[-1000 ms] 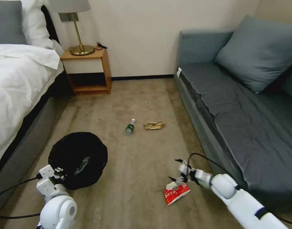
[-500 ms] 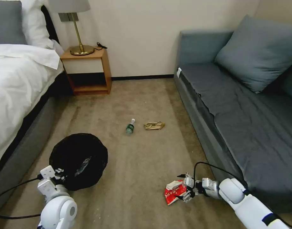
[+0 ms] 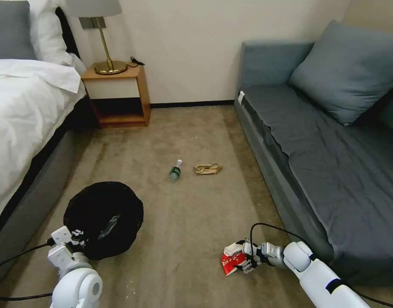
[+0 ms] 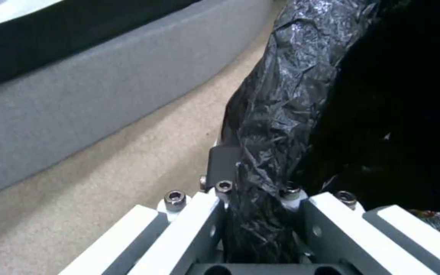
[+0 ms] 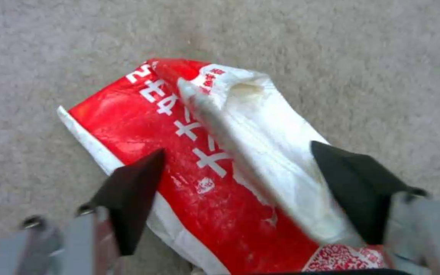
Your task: Pick up the trash bin, then pick up the garbage on the floor and place it into the trash bin.
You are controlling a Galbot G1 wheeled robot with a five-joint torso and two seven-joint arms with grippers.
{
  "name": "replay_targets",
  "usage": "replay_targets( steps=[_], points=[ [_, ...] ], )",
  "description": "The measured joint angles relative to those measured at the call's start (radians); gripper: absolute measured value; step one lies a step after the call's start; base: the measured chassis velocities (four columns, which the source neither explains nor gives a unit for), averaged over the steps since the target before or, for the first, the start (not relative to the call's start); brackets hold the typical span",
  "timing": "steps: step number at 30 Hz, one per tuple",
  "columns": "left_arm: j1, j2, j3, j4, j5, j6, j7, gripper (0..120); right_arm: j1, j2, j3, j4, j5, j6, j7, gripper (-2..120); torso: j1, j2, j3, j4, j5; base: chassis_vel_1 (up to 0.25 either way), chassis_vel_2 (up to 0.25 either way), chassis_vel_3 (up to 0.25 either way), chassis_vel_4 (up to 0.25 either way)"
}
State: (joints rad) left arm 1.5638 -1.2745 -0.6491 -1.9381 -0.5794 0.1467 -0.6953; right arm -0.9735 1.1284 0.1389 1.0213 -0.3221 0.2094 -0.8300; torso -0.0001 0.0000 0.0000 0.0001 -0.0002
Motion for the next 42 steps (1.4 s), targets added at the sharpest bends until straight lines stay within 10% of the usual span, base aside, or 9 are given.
replay_targets(
  steps=[19, 35, 42],
  points=[
    [0.012, -0.013, 0.001, -0.009, 0.024, -0.009, 0.001, 1, 0.016, 0.006, -0.002, -0.029, 0.010, 0.020, 0.012, 3, 0.000, 0.000, 0.000, -0.0001, 0.0003, 0.000, 0.000, 0.000, 0.000],
    [0.037, -0.014, 0.001, -0.027, 0.037, -0.015, 0.001, 1, 0.019, 0.008, -0.018, 0.032, 0.108, 0.020, 0.061, 0, 0.000, 0.000, 0.000, -0.0002, 0.0002, 0.000, 0.000, 0.000, 0.000],
    [0.045, -0.014, 0.004, -0.033, 0.050, -0.018, 0.003, 1, 0.061, 0.050, -0.077, 0.157, 0.225, 0.011, 0.340, 0, 0.000, 0.000, 0.000, -0.0001, 0.0001, 0.000, 0.000, 0.000, 0.000]
  ],
)
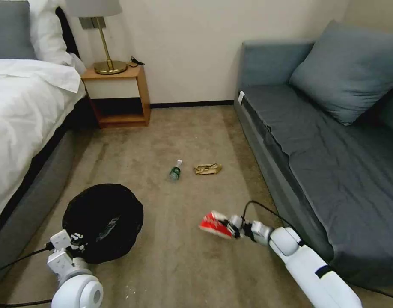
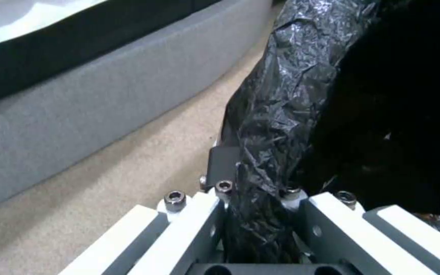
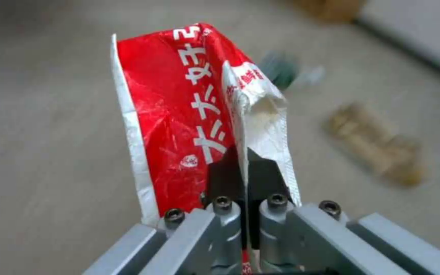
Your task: Pick up the trash bin, then pick up the garbage on the floor and place it into the trash bin.
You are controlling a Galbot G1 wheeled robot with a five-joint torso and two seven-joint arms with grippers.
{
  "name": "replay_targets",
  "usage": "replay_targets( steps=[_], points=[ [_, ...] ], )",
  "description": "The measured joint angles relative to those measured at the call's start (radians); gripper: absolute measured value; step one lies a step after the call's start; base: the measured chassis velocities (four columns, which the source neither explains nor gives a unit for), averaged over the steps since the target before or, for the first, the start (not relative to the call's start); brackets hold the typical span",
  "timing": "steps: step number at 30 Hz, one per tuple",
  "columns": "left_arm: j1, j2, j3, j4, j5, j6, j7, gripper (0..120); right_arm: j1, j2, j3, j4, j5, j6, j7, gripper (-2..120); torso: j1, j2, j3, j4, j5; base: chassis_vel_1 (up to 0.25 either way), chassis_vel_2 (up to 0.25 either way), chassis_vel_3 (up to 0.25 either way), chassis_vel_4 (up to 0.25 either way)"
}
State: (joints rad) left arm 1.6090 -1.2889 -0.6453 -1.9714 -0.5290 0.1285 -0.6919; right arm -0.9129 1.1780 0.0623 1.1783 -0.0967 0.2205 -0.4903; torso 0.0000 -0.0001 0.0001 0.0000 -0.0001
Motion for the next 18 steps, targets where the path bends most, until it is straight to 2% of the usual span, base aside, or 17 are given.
replay_targets(
  steps=[1, 2, 5, 6, 9, 10, 14, 18],
  points=[
    [0.001, 0.000, 0.001, -0.001, 0.004, 0.000, 0.002, 1, 0.011, 0.020, -0.024, 0.029, 0.014, -0.007, 0.085, 0, 0.000, 0.000, 0.000, 0.0000, -0.0001, 0.000, 0.000, 0.000, 0.000],
    [0.001, 0.000, 0.001, -0.001, 0.004, 0.000, 0.002, 1, 0.011, 0.020, -0.024, 0.029, 0.014, -0.007, 0.085, 0, 0.000, 0.000, 0.000, 0.0000, -0.0001, 0.000, 0.000, 0.000, 0.000],
    [-0.001, 0.001, 0.004, -0.001, 0.016, 0.000, 0.008, 1, 0.053, 0.081, -0.115, 0.095, 0.053, -0.025, 0.213, 0, 0.000, 0.000, 0.000, 0.0000, -0.0001, 0.000, 0.000, 0.000, 0.000],
    [-0.001, 0.001, 0.004, -0.001, 0.016, 0.000, 0.008, 1, 0.053, 0.081, -0.115, 0.095, 0.053, -0.025, 0.213, 0, 0.000, 0.000, 0.000, 0.0000, -0.0001, 0.000, 0.000, 0.000, 0.000],
    [-0.011, 0.000, 0.010, 0.002, 0.027, -0.002, 0.014, 1, 0.118, 0.123, -0.259, 0.134, 0.201, -0.006, 0.308, 0, 0.000, 0.000, 0.000, 0.0001, -0.0001, 0.000, 0.000, 0.000, 0.000],
    [-0.011, 0.000, 0.010, 0.002, 0.027, -0.002, 0.014, 1, 0.118, 0.123, -0.259, 0.134, 0.201, -0.006, 0.308, 0, 0.000, 0.000, 0.000, 0.0001, -0.0001, 0.000, 0.000, 0.000, 0.000],
    [-0.019, -0.005, 0.018, 0.009, 0.034, -0.010, 0.027, 1, 0.198, 0.166, -0.437, 0.172, 0.371, 0.021, 0.344, 0, 0.000, 0.000, 0.000, 0.0003, -0.0004, 0.000, 0.000, 0.000, 0.000],
    [-0.019, -0.008, 0.020, 0.012, 0.054, -0.025, 0.043, 1, 0.219, 0.221, -0.500, 0.178, 0.441, 0.022, 0.356, 0, 0.000, 0.000, 0.000, 0.0001, -0.0002, 0.000, 0.000, 0.000, 0.000]
  ],
)
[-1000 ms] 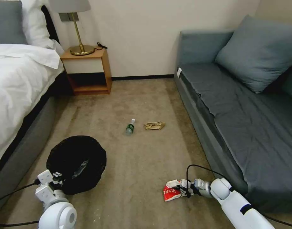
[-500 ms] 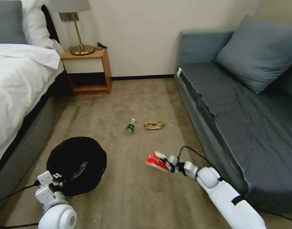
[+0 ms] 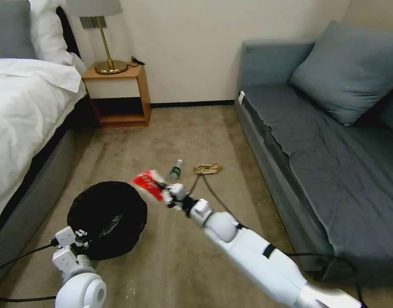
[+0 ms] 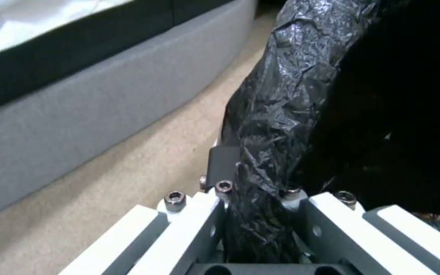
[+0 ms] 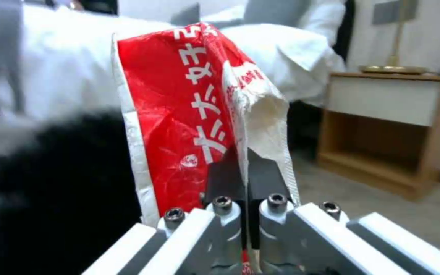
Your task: Pick up the trash bin, then pick up the garbage on the floor and place it into the trash bin.
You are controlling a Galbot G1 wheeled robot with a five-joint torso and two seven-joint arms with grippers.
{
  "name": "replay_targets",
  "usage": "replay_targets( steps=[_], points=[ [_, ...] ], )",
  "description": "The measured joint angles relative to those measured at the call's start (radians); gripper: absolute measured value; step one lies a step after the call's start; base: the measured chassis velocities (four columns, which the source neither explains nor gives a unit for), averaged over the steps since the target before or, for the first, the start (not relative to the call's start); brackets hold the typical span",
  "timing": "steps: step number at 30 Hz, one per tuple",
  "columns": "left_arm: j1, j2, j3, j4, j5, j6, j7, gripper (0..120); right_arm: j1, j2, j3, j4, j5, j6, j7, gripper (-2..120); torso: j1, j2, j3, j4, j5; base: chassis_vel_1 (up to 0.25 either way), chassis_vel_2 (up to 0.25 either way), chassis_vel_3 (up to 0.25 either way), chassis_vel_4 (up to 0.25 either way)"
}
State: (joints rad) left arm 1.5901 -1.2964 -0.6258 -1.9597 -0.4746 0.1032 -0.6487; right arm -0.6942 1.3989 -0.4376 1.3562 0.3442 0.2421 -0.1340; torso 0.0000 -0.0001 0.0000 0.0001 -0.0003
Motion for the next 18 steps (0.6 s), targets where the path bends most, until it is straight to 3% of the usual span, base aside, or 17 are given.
replay_targets(
  steps=[6, 11, 18],
  points=[
    [0.002, 0.003, -0.006, 0.001, 0.001, -0.010, 0.008, 1, 0.005, 0.083, -0.072, -0.029, 0.072, 0.004, 0.032, 0, 0.000, 0.000, 0.000, 0.0000, 0.0000, 0.000, 0.000, 0.000, 0.000],
    [0.009, 0.002, -0.008, -0.003, 0.017, -0.026, 0.021, 1, -0.008, 0.145, -0.093, -0.132, -0.030, 0.053, 0.023, 0, 0.000, 0.000, 0.000, 0.0000, 0.0001, 0.000, 0.000, 0.000, 0.000],
    [0.009, -0.001, -0.007, -0.003, 0.018, -0.029, 0.023, 1, -0.036, 0.159, -0.096, -0.165, -0.087, 0.057, 0.064, 6, 0.000, 0.000, 0.000, -0.0001, 0.0001, 0.000, 0.000, 0.000, 0.000]
  ],
)
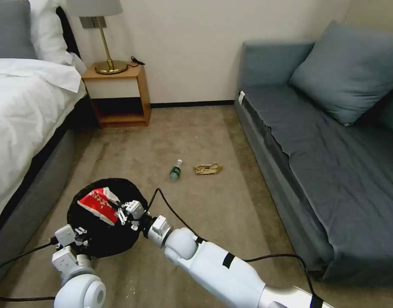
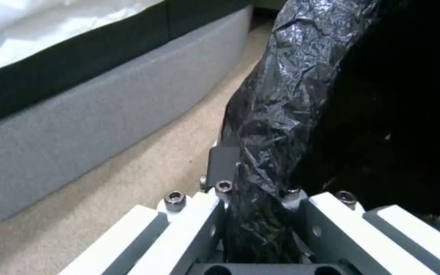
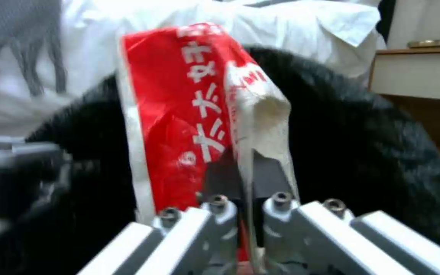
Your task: Pick up the trash bin, then pick up the garbage on the floor and place it into the trash bin.
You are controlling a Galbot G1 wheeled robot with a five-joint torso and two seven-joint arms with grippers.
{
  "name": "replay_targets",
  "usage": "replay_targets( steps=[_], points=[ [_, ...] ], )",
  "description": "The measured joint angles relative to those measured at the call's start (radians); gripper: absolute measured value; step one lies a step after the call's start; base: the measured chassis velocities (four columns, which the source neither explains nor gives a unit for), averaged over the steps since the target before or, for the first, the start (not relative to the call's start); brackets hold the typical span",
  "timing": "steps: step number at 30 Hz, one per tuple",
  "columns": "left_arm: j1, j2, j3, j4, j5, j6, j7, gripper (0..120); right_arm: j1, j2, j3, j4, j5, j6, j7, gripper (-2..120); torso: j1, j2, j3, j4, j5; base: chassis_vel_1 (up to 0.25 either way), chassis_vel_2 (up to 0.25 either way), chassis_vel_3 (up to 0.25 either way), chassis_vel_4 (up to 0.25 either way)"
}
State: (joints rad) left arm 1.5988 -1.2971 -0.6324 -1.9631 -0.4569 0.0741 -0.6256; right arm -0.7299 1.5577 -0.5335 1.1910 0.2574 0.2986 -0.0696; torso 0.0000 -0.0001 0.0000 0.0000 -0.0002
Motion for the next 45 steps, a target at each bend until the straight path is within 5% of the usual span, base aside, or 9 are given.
replay_targets(
  steps=[12, 25, 35, 45],
  points=[
    [-0.007, 0.001, 0.002, 0.018, -0.006, -0.003, 0.001, 1, -0.034, -0.010, 0.025, 0.016, -0.069, 0.002, 0.026, 52, 0.000, 0.000, 0.000, 0.0000, 0.0001, 0.000, 0.000, 0.000, 0.000],
    [0.000, 0.003, -0.001, 0.024, -0.007, -0.010, 0.001, 1, -0.074, -0.048, 0.243, 0.132, 0.067, -0.003, 0.016, 98, 0.000, 0.000, 0.000, 0.0001, 0.0003, 0.000, 0.000, 0.000, 0.000],
    [-0.001, 0.000, 0.001, 0.020, -0.007, -0.011, 0.001, 1, -0.130, -0.169, 0.361, 0.091, -0.016, -0.020, 0.050, 100, 0.000, 0.000, 0.000, -0.0002, 0.0004, 0.000, 0.000, 0.000, 0.000],
    [0.002, 0.002, -0.003, 0.014, -0.005, -0.013, -0.002, 1, -0.165, -0.141, 0.379, -0.015, -0.119, -0.004, 0.117, 100, 0.000, 0.000, 0.000, 0.0000, 0.0004, 0.000, 0.000, 0.000, 0.000]
  ],
)
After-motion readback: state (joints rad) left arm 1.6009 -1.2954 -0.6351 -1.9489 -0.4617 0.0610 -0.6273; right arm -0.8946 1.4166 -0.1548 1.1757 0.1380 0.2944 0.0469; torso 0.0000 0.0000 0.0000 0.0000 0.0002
